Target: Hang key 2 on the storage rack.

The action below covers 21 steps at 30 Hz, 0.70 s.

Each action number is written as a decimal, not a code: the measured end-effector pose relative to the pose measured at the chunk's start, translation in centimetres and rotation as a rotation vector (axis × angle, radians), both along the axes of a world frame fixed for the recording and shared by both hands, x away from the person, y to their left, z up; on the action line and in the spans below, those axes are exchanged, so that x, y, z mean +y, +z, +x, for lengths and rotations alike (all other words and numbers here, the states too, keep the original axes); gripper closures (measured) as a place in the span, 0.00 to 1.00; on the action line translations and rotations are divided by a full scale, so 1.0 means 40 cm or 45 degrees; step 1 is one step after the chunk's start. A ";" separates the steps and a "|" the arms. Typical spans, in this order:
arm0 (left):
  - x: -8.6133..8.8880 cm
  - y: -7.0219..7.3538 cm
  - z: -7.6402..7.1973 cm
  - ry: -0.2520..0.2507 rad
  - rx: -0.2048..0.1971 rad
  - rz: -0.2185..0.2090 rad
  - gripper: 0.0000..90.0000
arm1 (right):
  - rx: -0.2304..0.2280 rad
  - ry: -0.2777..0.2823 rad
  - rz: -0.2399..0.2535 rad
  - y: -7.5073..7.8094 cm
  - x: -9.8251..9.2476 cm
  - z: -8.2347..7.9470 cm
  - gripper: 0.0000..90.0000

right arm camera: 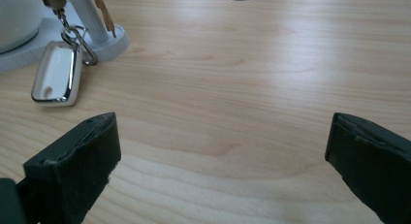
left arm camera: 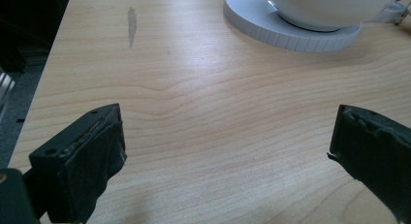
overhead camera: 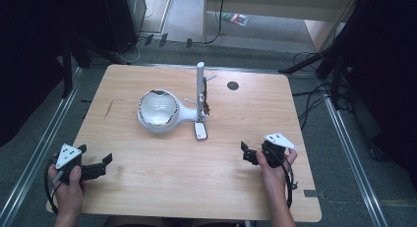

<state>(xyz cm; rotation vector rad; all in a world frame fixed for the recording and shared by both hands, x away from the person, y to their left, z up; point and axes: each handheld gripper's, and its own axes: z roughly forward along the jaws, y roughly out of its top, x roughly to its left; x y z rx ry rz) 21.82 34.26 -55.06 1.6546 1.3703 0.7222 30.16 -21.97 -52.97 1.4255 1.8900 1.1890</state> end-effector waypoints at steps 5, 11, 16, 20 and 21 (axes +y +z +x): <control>0.000 0.000 0.000 0.002 -0.002 -0.001 0.00 | -0.003 -0.026 -0.004 -0.014 -0.037 -0.025 0.00; 0.001 0.000 0.001 0.005 -0.001 -0.003 0.00 | -0.018 -0.059 -0.010 -0.025 -0.081 -0.053 0.00; 0.001 0.000 0.001 0.003 0.003 -0.004 0.00 | -0.023 -0.078 -0.008 -0.032 -0.111 -0.074 0.00; 0.001 0.000 0.001 0.004 0.003 -0.010 0.00 | -0.019 -0.101 0.001 -0.031 -0.129 -0.089 0.00; 0.001 0.000 0.001 0.004 0.002 -0.012 0.00 | -0.018 -0.107 0.004 -0.032 -0.134 -0.093 0.00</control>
